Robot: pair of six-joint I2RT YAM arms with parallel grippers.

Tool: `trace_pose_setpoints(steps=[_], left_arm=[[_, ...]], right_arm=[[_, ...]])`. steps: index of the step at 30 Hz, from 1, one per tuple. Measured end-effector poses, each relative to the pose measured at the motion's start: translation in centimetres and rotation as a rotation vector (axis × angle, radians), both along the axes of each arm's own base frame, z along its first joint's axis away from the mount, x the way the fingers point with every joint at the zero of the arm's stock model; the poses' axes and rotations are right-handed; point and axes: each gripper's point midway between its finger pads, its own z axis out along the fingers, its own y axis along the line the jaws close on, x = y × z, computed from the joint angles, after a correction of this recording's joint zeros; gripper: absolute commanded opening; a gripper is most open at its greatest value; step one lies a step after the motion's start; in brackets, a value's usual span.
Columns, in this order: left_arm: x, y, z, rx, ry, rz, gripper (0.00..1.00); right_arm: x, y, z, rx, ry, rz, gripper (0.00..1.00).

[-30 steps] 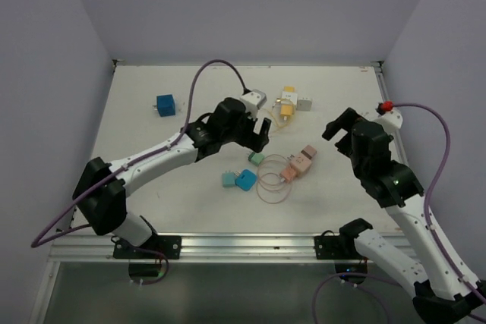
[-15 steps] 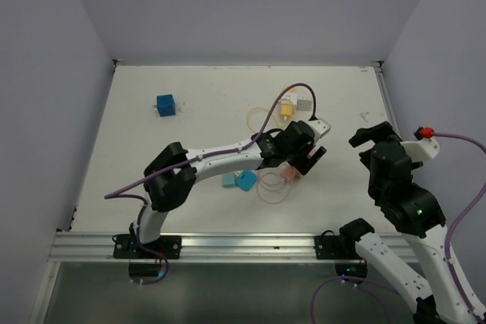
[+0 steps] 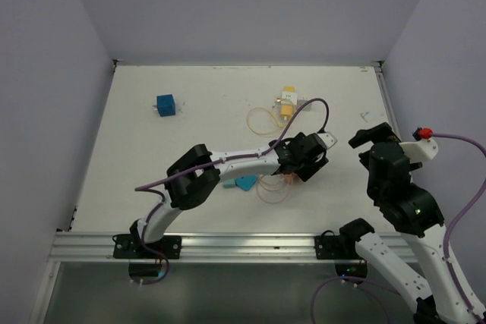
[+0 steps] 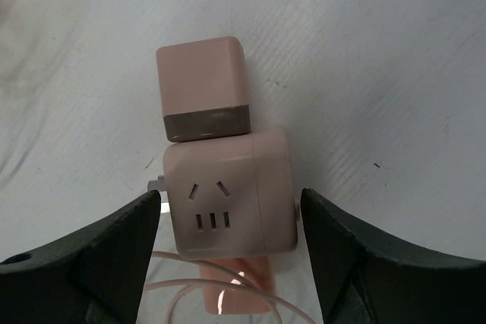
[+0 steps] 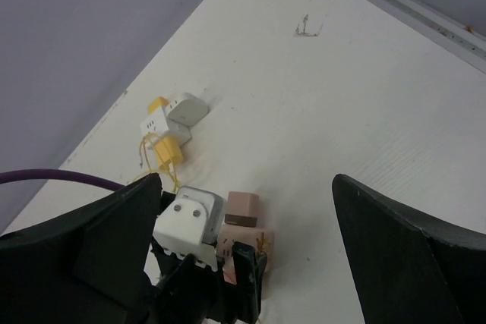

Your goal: Pull the plug off the socket

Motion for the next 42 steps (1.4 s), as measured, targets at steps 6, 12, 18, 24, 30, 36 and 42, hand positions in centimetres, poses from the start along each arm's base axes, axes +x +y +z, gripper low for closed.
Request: trace_pose_setpoints(steps=[6,12,18,24,30,36,42], left_arm=[[-0.5,0.1,-0.2,0.020,-0.001,-0.007,0.66],[-0.6,0.0,-0.2,0.019,-0.001,-0.008,0.39],[-0.7,0.0,-0.2,0.016,0.003,-0.002,0.03],[-1.3,2.0,-0.1,0.014,0.020,0.025,0.00],[-1.9,6.4,1.7,-0.012,0.047,0.072,0.00],[-1.7,9.3,5.3,-0.107,0.022,0.112,0.00],[-1.7,11.2,8.3,-0.187,0.003,0.137,0.00]], right_arm=[[0.1,0.1,-0.3,-0.004,0.009,0.002,0.99],[0.2,0.2,-0.5,-0.013,0.020,0.014,0.98],[0.9,1.5,-1.4,-0.030,0.060,0.082,0.97],[2.2,3.5,-2.4,-0.022,0.111,0.160,0.96],[3.2,4.8,-2.8,-0.027,0.146,0.216,0.95],[4.7,6.5,-0.3,-0.015,0.128,0.281,0.95],[5.7,8.6,0.8,0.022,0.121,0.367,0.95]])
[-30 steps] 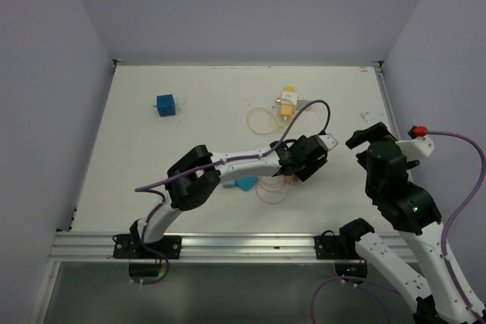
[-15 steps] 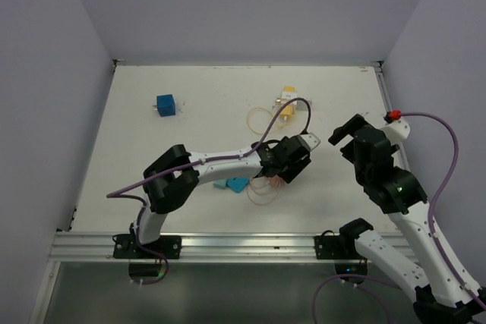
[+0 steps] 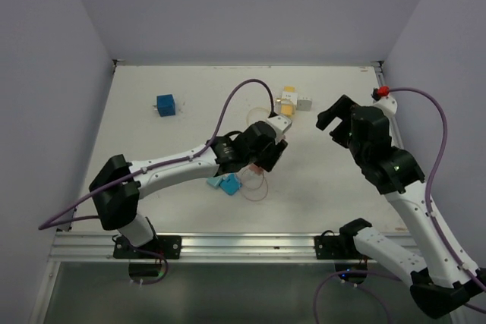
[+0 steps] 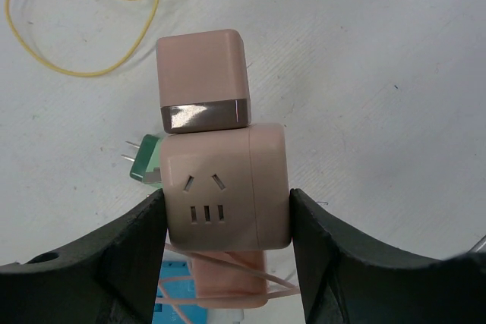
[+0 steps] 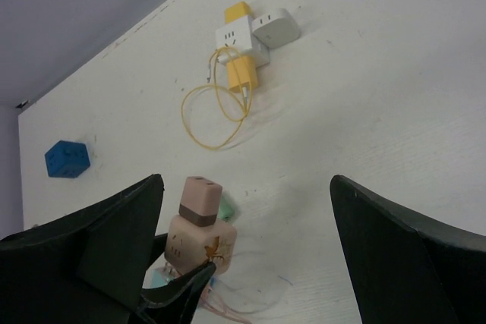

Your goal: Pull the plug off the socket

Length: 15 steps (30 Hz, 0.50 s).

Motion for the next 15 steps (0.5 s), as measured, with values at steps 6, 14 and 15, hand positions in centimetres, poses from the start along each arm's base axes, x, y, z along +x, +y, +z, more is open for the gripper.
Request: trace_pose_setpoints(steps=[6,14,15], left_arm=[[1.3,1.5,4.2,-0.108,-0.059,0.015,0.00],[-0.1,2.3,4.4,-0.149,-0.080,-0.051,0.00],[-0.3,2.6,4.2,-0.144,-0.076,-0.055,0.00]], right_arm=[[1.1,3.4,-1.2,0.056,0.054,0.136,0.94],[1.9,9.1,-4.4,0.175,0.152,0.368,0.88],[2.0,9.6,-4.7,0.187,0.160,0.391,0.88]])
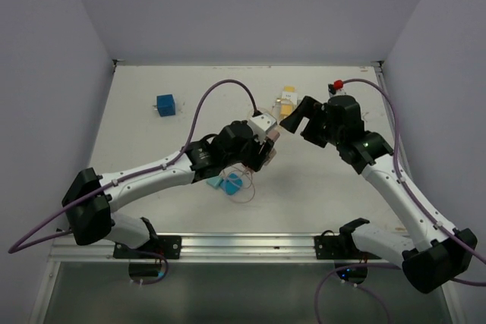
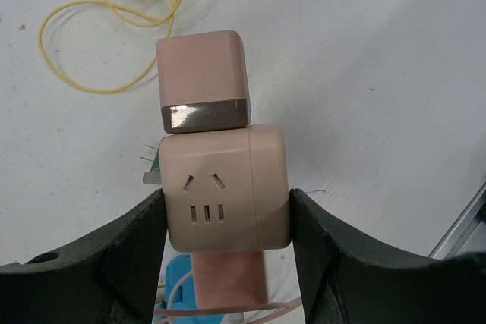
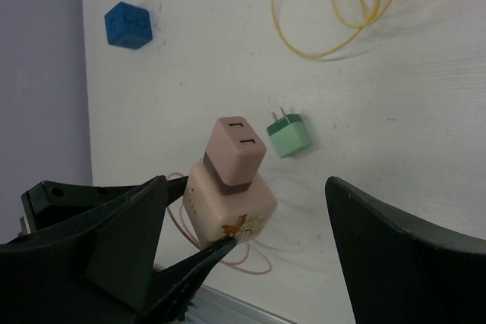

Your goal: Pull the plug off the socket

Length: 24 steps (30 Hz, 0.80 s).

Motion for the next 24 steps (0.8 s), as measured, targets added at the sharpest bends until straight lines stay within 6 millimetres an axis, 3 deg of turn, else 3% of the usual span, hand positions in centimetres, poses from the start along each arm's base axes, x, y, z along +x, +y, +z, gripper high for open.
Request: trace_pose_setpoints(steps=[4,11,17,24], left_arm=[[-0.8,1.1,-0.5,0.009,-0.001,-0.014,0.00],[-1.4,1.8,2.0,-0.054,-0.043,-0.015,0.00],[-1.6,2.4,2.8,-0.078,-0.064,-0.009,0.00],[-1.8,2.8,1.8,-0.068,-0.058,-0.002,0.00]], right_arm=[[0.2,2.8,-1.0,0.073,0.028,0.121,0.84],[0.2,6.3,-2.4,0.169,0.068,0.281,0.83],[-0.1,7.9,-2.7,0.229,0.079,0.366,0.76],[-0.5,8.9,-1.7,0.286,0.055,0.425,0.61]])
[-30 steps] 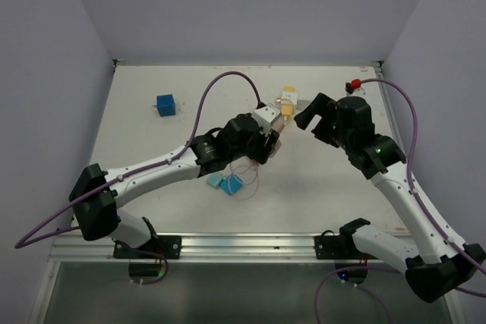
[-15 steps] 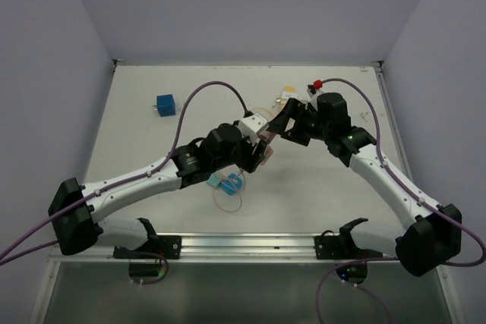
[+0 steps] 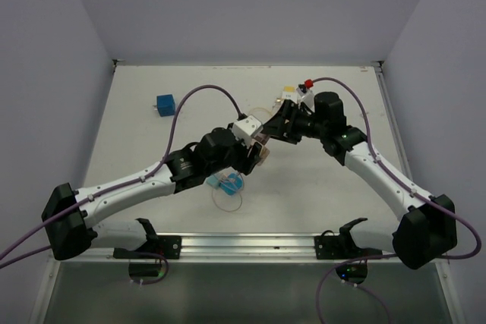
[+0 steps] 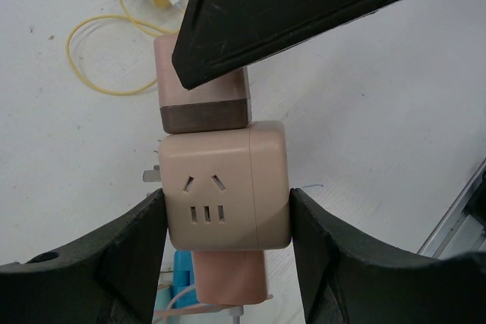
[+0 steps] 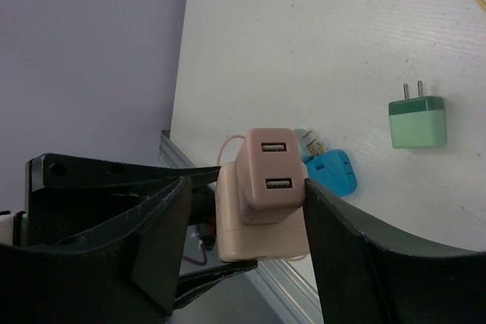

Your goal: Pull the plug off the socket

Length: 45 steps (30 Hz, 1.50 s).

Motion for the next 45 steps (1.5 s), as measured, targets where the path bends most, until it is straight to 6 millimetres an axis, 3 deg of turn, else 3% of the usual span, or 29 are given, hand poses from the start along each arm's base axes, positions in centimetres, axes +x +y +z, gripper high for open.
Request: trace_pose_setpoints(steps=[10,16,17,20,23,35,43,45], left_arm=[[0.1,0.3,0.4,-0.042,-0.027,0.020,0.00],[0.2,0.0,0.6,-0.071,-0.033,0.024,0.00],[0.2,0.0,0.6,-0.073,-0.030,0.025,0.00],[0.1,0.0,0.5,-0.078,-0.023,0.028,0.00],[-0.1,0.1,0.2,-0.089,-0.008,0.030,0.00],[-2.1,0.0,-2.6,-0.135,0.124,0.015,0.00],[-2.4,0.0,-2.5,-0.159,0.135,0.013,0.00],[-3.6,0.8,-4.4,-0.107,0.192,0.001,0.00]], right_arm=[[-0.1,0.7,-1.1,0.014,0.033,0.030,0.58],[-0.2,1.1,-0.9,0.028,0.028,0.044,0.29],[-0.2,1.1,-0.8,0.030,0.028,0.043,0.21],[-0.1,1.1,-0.8,0.031,0.025,0.043,0.08],[-0.2,1.1,-0.9,0.024,0.026,0.045,0.01],[-1.5,0.9,-3.4,-0.088,0.093,0.075,0.00],[-1.4,0.8,-2.8,-0.101,0.092,0.074,0.00],[0.5,0.0,-2.0,-0.112,0.039,0.014,0.00]])
